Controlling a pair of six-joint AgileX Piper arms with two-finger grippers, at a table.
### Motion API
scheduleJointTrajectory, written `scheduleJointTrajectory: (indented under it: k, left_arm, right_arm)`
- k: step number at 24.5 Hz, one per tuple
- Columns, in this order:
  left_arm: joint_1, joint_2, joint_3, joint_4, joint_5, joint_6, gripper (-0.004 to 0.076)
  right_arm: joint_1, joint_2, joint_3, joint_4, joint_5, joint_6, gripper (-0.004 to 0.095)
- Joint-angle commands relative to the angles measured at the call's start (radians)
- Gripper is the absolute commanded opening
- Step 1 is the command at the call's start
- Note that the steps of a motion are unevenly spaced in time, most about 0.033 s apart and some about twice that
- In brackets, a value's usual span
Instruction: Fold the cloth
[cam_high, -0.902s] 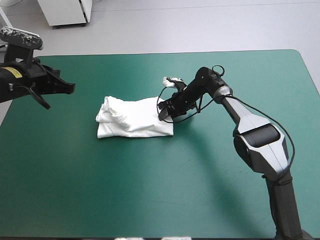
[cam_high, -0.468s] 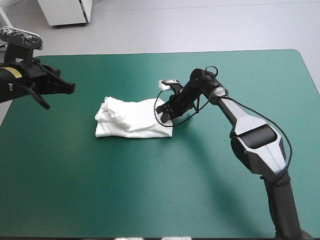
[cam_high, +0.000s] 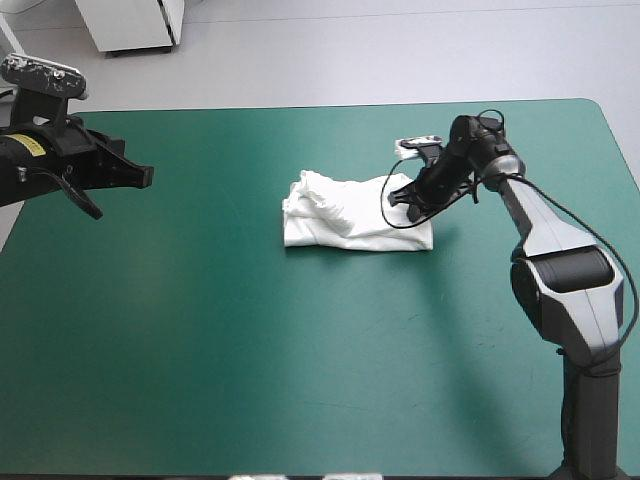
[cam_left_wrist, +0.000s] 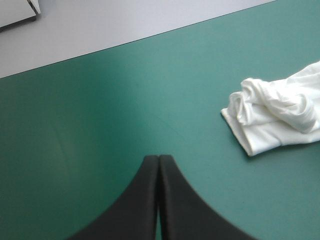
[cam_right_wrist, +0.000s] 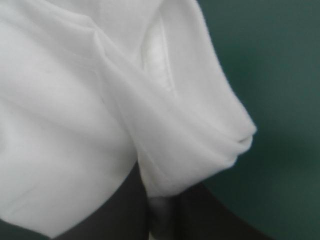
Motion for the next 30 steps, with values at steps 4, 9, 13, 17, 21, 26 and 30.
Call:
scheduleJointTrajectory:
  k: [4,9,13,17,21,26,30]
  left_arm:
    - [-0.006,-0.025,-0.023,-0.024,-0.063,-0.009,-0.0009]
    - [-0.008,-0.025,-0.023,-0.043,-0.066,-0.009,-0.0009]
    - [-0.089,-0.025,-0.023,0.008,-0.066,-0.009,-0.0009]
    - [-0.137,-0.023,-0.023,0.051,-0.066,-0.009,-0.0009]
    - [-0.155,-0.023,-0.023,0.064,-0.066,-0.011,-0.0009]
    - [-0.157,-0.023,-0.023,0.064,-0.066,-0.013,-0.0009]
    - [-0.157,-0.025,-0.023,0.062,-0.062,-0.015,-0.0009]
  right_arm:
    - [-0.207,-0.213,0.156,-0.061,0.022,0.001,-0.0003]
    - [-0.449,-0.338,0.318,-0.074,0.022,0.001,-0.0003]
    - [-0.603,-0.42,0.445,-0.072,0.001,0.001,-0.0003]
    - [-0.635,-0.467,0.525,-0.077,-0.018,-0.021,-0.0003]
    - [-0.635,-0.469,0.546,-0.078,-0.02,-0.026,-0.0003]
    - [-0.635,-0.475,0.546,-0.069,-0.015,-0.041,0.0017]
    - [-0.635,-0.489,0.546,-0.076,0.006,-0.041,0.0151]
